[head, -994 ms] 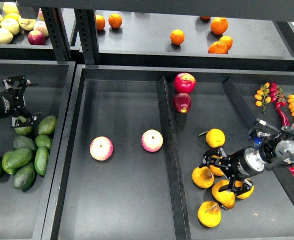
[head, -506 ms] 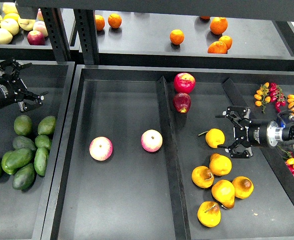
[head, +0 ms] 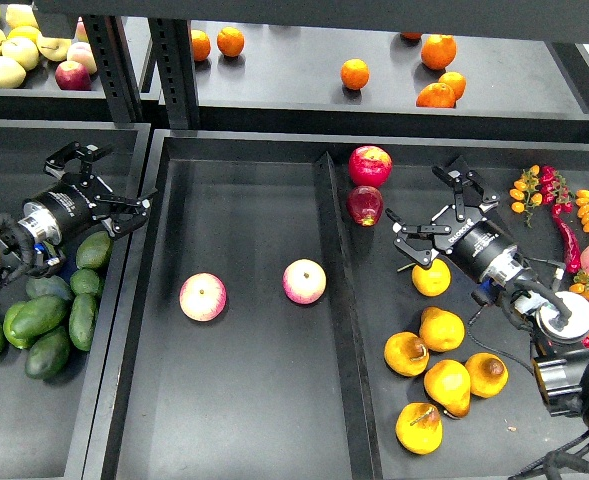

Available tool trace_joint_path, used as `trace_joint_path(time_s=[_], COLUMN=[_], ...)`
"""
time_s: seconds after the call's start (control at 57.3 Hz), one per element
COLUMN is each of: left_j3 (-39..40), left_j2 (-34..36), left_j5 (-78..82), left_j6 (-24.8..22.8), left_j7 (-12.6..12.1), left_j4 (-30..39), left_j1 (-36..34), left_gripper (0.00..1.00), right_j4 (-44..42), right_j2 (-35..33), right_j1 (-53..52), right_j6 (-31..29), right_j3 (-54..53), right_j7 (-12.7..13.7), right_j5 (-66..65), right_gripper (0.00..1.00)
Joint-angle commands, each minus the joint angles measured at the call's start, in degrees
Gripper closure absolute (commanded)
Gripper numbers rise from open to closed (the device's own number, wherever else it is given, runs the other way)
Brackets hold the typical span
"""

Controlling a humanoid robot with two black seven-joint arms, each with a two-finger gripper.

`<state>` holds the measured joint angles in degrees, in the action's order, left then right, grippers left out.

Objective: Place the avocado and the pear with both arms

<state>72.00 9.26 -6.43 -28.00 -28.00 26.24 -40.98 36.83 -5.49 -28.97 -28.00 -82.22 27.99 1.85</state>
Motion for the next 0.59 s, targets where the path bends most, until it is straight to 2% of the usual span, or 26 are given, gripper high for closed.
trace_joint_path(time_s=[0.0, 0.035, 0.087, 0.174, 0.297, 0.436, 0.576], left_j3=[3.0, 3.7, 4.6, 6.1, 8.9, 10.3, 10.3], left_j2=[-4.0, -5.4, -7.1, -9.3, -9.3, -9.3, -9.3], left_j5=[0.0, -0.1, -0.1, 0.0, -0.1, 0.0, 0.0], left_j6=[0.0, 0.0, 0.0, 0.0, 0.0, 0.0, 0.0], left_j7=[0.0, 0.0, 0.0, 0.0, 0.0, 0.0, 0.0], left_j4=[4.8, 6.2, 7.6, 9.7, 16.6, 23.8, 27.6], left_j1=[2.5, 2.9, 3.5, 4.6, 7.1, 10.5, 13.7], left_gripper=[0.00, 0.00, 0.00, 0.00, 0.00, 0.00, 0.00], right_j4=[0.0, 0.0, 0.0, 0.3, 1.6, 7.5, 12.6], right_j2=[2.2, 3.5, 5.3, 5.5, 5.5, 5.5, 5.5], right_j1=[0.7, 0.6, 0.6, 0.3, 0.1, 0.9, 3.2], right_j6=[0.0, 0.0, 0.0, 0.0, 0.0, 0.0, 0.0], right_j3=[-1.2, -1.9, -2.6, -4.5, -10.4, -9.6, -8.7], right_j7=[-1.3, -4.9, -8.0, -10.9, -11.1, -10.9, -11.5], right_j5=[0.0, 0.0, 0.0, 0.0, 0.1, 0.1, 0.2], right_gripper=[0.00, 0.00, 0.00, 0.00, 0.00, 0.00, 0.00])
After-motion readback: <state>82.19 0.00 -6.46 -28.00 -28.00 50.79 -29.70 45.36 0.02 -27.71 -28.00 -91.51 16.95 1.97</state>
